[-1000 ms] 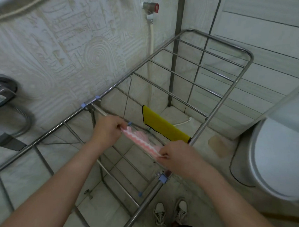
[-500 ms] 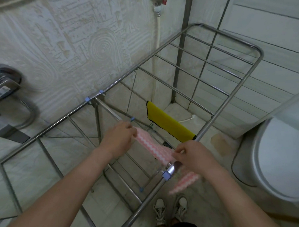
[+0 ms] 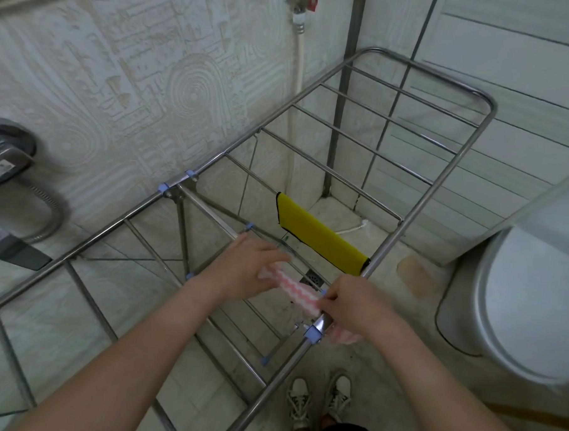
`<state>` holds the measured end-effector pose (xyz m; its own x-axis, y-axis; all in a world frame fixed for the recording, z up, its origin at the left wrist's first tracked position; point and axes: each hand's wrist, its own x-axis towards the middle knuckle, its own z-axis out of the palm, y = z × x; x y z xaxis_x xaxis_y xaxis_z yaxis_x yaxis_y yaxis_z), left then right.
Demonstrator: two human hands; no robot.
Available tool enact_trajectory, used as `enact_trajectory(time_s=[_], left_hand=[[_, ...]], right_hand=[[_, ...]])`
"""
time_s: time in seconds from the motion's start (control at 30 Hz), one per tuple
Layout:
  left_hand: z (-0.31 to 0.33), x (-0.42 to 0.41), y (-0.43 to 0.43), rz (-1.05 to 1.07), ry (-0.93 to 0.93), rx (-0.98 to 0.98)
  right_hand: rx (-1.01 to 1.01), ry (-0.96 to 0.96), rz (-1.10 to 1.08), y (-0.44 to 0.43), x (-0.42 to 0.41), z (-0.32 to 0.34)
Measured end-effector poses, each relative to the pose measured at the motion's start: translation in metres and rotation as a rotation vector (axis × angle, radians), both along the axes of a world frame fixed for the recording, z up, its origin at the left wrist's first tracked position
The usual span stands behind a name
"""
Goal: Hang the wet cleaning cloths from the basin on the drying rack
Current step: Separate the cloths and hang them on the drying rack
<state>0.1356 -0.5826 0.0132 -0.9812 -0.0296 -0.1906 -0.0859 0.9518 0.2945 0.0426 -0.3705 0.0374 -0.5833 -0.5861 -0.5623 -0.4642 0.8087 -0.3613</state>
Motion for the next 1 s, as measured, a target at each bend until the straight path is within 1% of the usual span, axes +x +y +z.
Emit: enact_trajectory(time_s=[0.07, 0.13, 0.2, 0.3, 0.43, 0.53, 0.6, 0.63, 0.67, 0.7, 0.73, 0.77, 0.8, 0.83, 0.87, 0.9, 0.93, 1.0], left_hand=[[-0.001, 0.003, 0.001, -0.047, -0.001, -0.013], [-0.004, 0.003, 0.001, -0.064, -0.012, -0.044], [-0.005, 0.002, 0.002, -0.048, -0.011, -0.027], [-0.002, 0.001, 0.004, -0.018, -0.028, 0.035], [0.002, 0.002, 0.009, -0.076, -0.068, -0.009], [0.006, -0.002, 0.011, -0.066, -0.082, -0.001], [0.008, -0.005, 0.014, -0.068, -0.147, -0.025], [0.012, -0.006, 0.017, -0.052, -0.168, -0.002], [0.018, -0.008, 0.022, -0.005, -0.15, 0.08], [0.028, -0.011, 0.03, 0.077, -0.098, 0.215], [0.04, -0.013, 0.039, 0.177, -0.025, 0.375], [0.051, -0.015, 0.049, 0.283, 0.022, 0.572], [0.063, -0.017, 0.059, 0.355, 0.03, 0.815], [0.072, -0.019, 0.069, 0.389, 0.01, 1.05], [0.077, -0.018, 0.079, 0.388, -0.025, 1.235], [0.08, -0.019, 0.088, 0.354, -0.044, 1.331], [0.082, -0.019, 0.098, 0.307, -0.046, 1.335], [0.084, -0.024, 0.116, 0.256, -0.003, 1.266]], right_hand=[[-0.045, -0.022, -0.036, 0.001, 0.003, 0.005], [-0.07, -0.007, -0.015, 0.0, 0.008, 0.01], [-0.064, 0.028, 0.025, -0.001, 0.01, 0.011], [-0.029, 0.045, 0.028, -0.001, 0.008, 0.008], [-0.022, 0.075, 0.043, -0.001, 0.007, 0.007], [-0.037, 0.019, 0.02, 0.002, 0.007, 0.005], [-0.094, -0.047, -0.051, 0.008, 0.003, 0.009], [-0.139, -0.092, -0.086, 0.012, -0.002, 0.016], [-0.198, -0.123, -0.105, 0.017, -0.008, 0.024], [-0.265, -0.167, -0.129, 0.024, -0.016, 0.034], [-0.358, -0.268, -0.177, 0.032, -0.025, 0.045], [-0.483, -0.451, -0.263, 0.04, -0.032, 0.056], [-0.639, -0.704, -0.388, 0.047, -0.038, 0.063], [-0.805, -0.96, -0.505, 0.053, -0.043, 0.068], [-0.951, -1.151, -0.586, 0.058, -0.046, 0.071], [-1.065, -1.253, -0.638, 0.062, -0.049, 0.07], [-1.153, -1.299, -0.674, 0.063, -0.05, 0.071], [-1.277, -1.301, -0.717, 0.064, -0.052, 0.071]])
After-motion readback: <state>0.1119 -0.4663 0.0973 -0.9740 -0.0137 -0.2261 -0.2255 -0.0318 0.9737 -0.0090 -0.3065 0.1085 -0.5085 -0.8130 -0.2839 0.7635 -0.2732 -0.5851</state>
